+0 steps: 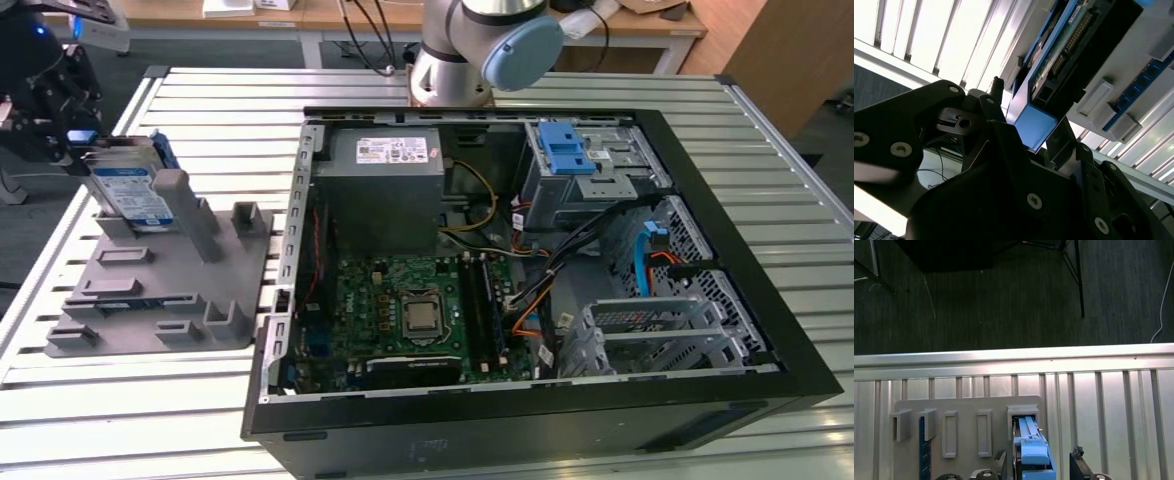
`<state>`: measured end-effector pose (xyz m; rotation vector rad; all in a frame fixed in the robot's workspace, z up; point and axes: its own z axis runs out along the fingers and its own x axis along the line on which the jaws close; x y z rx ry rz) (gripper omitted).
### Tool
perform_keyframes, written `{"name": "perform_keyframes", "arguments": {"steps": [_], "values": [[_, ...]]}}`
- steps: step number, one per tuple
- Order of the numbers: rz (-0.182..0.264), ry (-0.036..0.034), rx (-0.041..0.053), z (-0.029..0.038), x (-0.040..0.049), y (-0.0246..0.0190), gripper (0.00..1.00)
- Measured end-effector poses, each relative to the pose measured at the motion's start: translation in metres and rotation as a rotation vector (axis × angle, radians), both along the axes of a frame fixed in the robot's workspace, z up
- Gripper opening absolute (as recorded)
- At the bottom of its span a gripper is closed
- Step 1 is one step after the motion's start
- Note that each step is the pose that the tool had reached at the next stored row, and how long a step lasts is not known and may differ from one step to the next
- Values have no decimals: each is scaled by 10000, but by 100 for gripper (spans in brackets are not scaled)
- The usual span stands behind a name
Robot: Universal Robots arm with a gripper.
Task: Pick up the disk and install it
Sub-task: 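Pick up the disk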
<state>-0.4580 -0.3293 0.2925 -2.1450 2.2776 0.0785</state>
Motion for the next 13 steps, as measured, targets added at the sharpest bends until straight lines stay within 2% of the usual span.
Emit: {"name": "perform_keyframes", "arguments": {"steps": [5, 9, 10, 13], "values": [[1, 1, 0, -10, 0, -2, 60], [12, 0, -5, -10, 0, -22, 58], [13, 0, -7, -10, 0, -24, 51], [13, 1, -8, -10, 0, -25, 51]]}}
